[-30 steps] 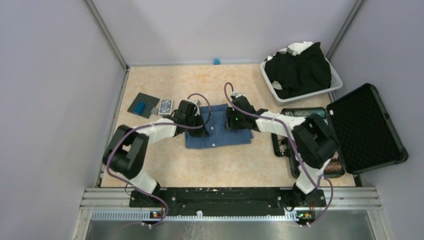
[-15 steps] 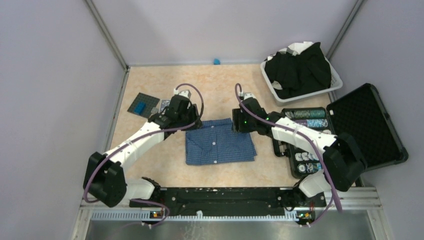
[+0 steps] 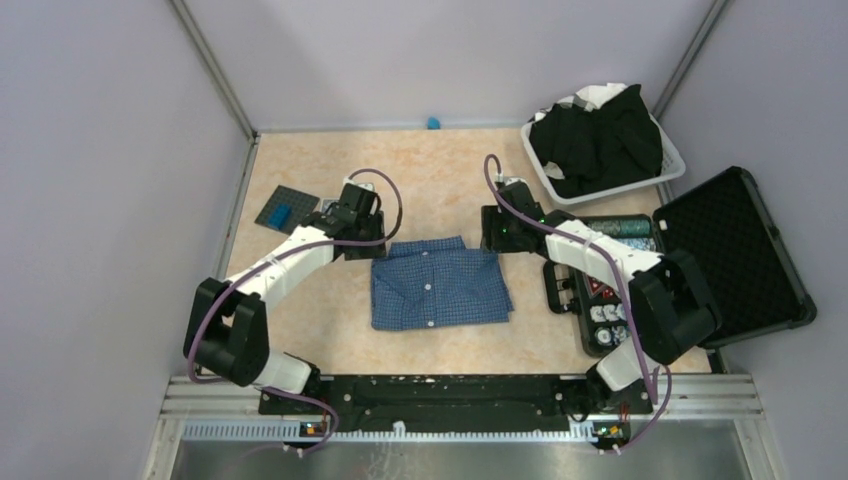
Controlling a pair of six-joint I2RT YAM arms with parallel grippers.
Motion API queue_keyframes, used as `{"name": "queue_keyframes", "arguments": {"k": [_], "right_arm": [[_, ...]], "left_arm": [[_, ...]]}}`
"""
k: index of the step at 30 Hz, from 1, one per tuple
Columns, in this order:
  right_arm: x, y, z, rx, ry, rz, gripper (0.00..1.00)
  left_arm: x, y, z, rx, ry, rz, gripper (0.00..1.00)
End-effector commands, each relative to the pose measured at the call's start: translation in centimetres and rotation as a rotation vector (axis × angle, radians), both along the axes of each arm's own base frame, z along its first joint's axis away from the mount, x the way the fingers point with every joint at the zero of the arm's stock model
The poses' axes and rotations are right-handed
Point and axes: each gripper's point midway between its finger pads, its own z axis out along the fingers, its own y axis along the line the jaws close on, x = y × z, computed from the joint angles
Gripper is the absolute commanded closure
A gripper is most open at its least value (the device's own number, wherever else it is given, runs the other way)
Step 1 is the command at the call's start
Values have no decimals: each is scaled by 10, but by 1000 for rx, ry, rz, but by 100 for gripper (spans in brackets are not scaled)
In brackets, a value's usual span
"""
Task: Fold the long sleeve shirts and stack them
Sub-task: Fold the shirt at the center of the board.
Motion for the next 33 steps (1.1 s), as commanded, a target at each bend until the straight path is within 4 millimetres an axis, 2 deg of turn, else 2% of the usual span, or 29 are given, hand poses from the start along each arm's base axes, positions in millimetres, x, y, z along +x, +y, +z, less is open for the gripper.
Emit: {"name": "queue_keyframes", "arguments": {"k": [1, 8, 11, 12, 14, 16, 18, 19, 22, 26, 29, 33], "right_arm": [[8, 9, -5, 39, 2, 15, 42], [13, 10, -22, 44, 35, -7, 47], [16, 10, -24, 40, 35, -17, 52], [17, 10, -24, 39, 36, -19, 55], [19, 10, -21, 38, 30, -22, 64], [18, 9, -16, 38, 26, -22, 80], [17, 8, -11, 37, 21, -24, 95], [16, 7, -7, 40, 17, -25, 100], [12, 5, 8, 52, -4, -25, 100], [6, 0, 30, 67, -43, -22, 100], [2, -4, 44, 77, -83, -12, 100], [0, -8, 52, 74, -127, 14, 100]], "left_arm": [[9, 4, -8, -24, 9, -11, 47], [10, -5, -20, -133, 49, -24, 49], [11, -10, -24, -180, 65, -31, 54], [11, -12, -25, -195, 73, -32, 60], [9, -16, -24, -232, 83, -35, 71], [7, -17, -18, -260, 76, -32, 82], [6, -18, -7, -283, 61, -34, 90], [5, -19, 0, -290, 49, -37, 93], [4, -18, 26, -299, -1, -49, 99], [0, -17, 48, -307, -42, -70, 100], [-3, -15, 59, -305, -66, -81, 100], [1, -5, 59, -259, -90, -58, 100]]}}
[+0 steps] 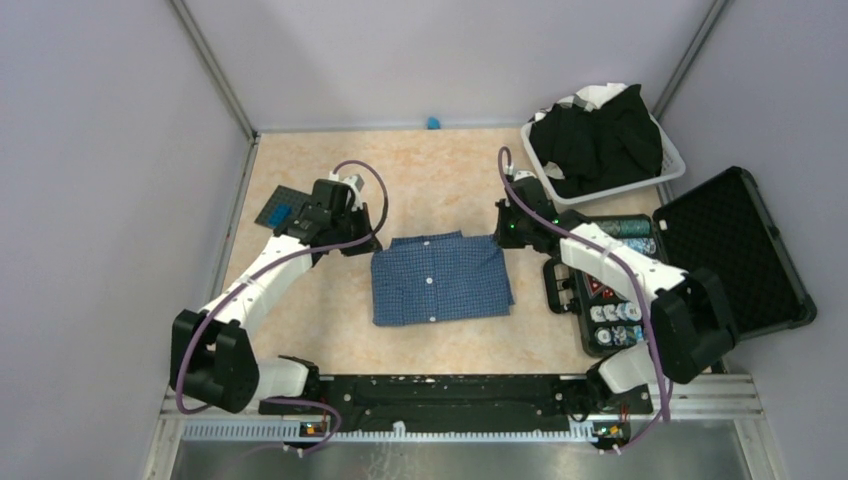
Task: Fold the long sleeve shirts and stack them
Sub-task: Fold the shirt at the center of the board.
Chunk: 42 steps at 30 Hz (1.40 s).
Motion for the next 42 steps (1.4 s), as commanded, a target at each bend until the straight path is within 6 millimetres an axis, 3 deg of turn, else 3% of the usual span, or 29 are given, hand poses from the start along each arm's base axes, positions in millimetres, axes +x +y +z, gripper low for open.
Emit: {"name": "queue_keyframes", "arguments": {"k": [1, 9, 14, 20, 25, 32, 35, 36, 38, 40, 42], "right_arm": [[4, -6, 20, 2, -87, 23, 100], [19, -2, 41, 36, -158, 54, 100], [19, -6, 53, 44, -180, 52, 100], [13, -11, 75, 60, -221, 46, 100], [6, -14, 79, 60, -219, 47, 100], [1, -15, 98, 76, -255, 63, 100], [14, -12, 108, 74, -279, 63, 100], [26, -10, 105, 71, -267, 60, 100], [54, -10, 103, 72, -265, 44, 98], [87, -20, 92, 53, -249, 1, 70], [116, -29, 84, 54, -223, -30, 38]], "left_arm": [[10, 10, 17, 32, -64, 16, 100], [40, 13, 30, 27, -153, 34, 100], [40, 13, 33, 26, -160, 24, 100], [36, 13, 55, 10, -210, 15, 100], [31, 18, 56, 30, -201, 19, 100], [27, 13, 80, -8, -261, -2, 100], [45, 17, 89, -2, -320, 35, 100], [59, 21, 91, -2, -328, 62, 100], [98, 34, 75, 45, -309, 125, 100], [139, 54, 56, 125, -307, 196, 79], [173, 72, 40, 120, -268, 249, 34]]}}
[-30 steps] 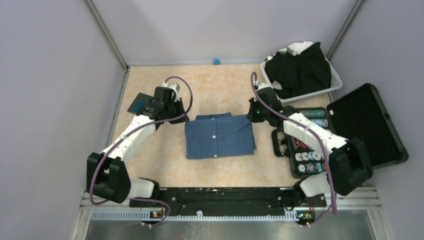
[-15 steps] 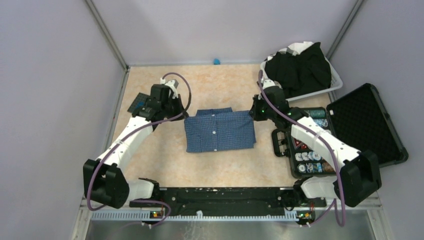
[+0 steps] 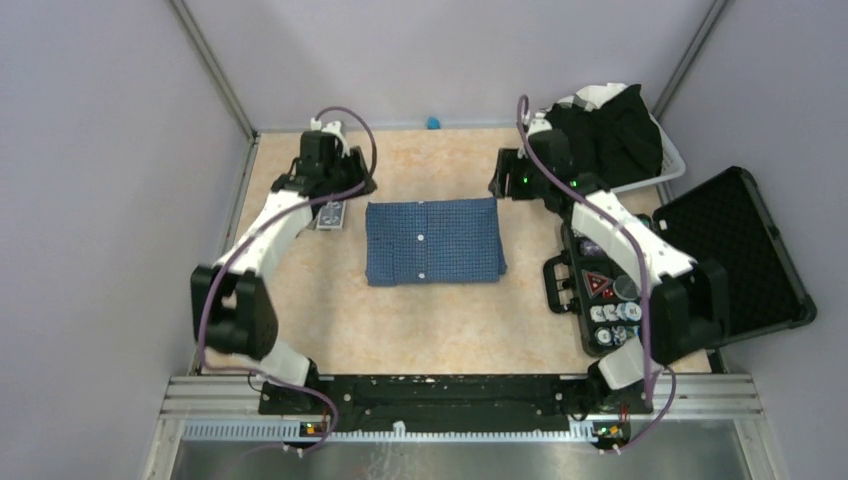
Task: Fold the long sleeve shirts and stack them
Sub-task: Fold the shirt at the center of the board, then adjust the shirt at the center of the board.
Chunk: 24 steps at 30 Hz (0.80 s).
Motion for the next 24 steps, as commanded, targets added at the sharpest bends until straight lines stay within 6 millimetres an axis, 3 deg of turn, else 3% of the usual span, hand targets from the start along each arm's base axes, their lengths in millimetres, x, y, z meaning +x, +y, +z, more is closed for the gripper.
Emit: {"name": "queue_keyframes", "arguments": {"k": [1, 3, 5, 7, 9, 13, 18, 21, 24], "right_arm": [[71, -27, -1, -18, -24, -97, 30], [83, -31, 7, -7, -21, -121, 24], [86, -26, 19, 21, -33, -117, 22], [82, -16, 23, 48, -27, -98, 22], [74, -7, 19, 39, -20, -85, 22], [49, 19, -1, 58, 24, -45, 25], [20, 50, -24, 101, 77, 15, 38], [8, 55, -44, 94, 124, 23, 46], [-2, 52, -64, 84, 163, 22, 49]], "left_arm": [[85, 47, -15, 26, -27, 154, 15], [104, 48, -4, 24, -54, 142, 2], [113, 43, 16, 14, -93, 117, 1], [112, 34, 30, -18, -117, 84, 1], [103, 25, 33, -25, -115, 60, 1], [71, -3, 14, -60, -53, -14, 8], [21, -46, -25, -77, 55, -114, 35], [2, -55, -52, -90, 111, -135, 51], [-3, -53, -70, -83, 146, -129, 56]]}}
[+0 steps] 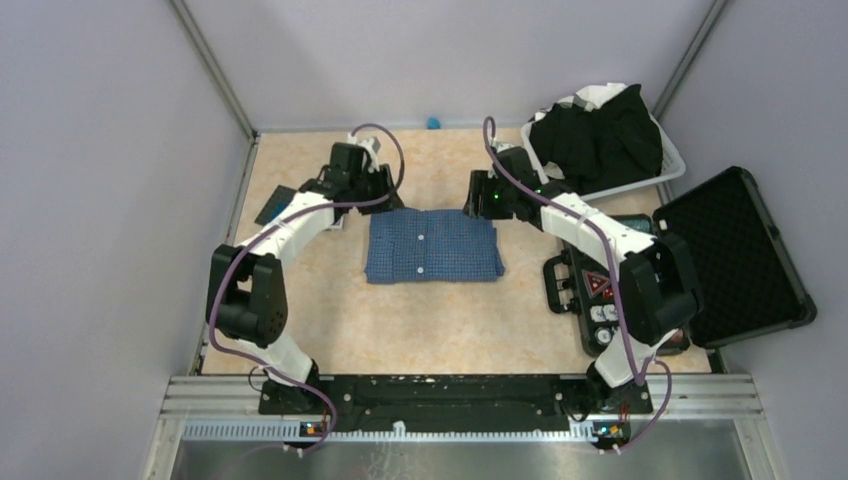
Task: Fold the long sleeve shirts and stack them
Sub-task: Adjust the shirt at the center of the board.
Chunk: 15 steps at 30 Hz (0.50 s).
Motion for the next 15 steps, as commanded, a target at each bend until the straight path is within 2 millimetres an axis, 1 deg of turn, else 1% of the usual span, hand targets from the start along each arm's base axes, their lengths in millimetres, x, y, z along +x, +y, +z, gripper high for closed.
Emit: {"name": "queue_keyframes", "arguments": {"k": [1, 5, 8, 13, 15], "right_arm": [[-5, -1, 0, 48, -12, -21, 50], [-15, -1, -23, 50, 35, -5, 52], [-20, -4, -39, 33, 69, -9, 54], [-25, -24, -67, 24, 142, -44, 55], [-26, -32, -74, 19, 156, -59, 55]], "left_arm": [[2, 4, -10, -10, -3, 19, 57], [16, 10, -24, 32, 11, 36, 62], [19, 8, -40, 40, 49, 34, 64], [32, 9, -61, 54, 73, 48, 65], [37, 9, -67, 58, 84, 49, 65]]}}
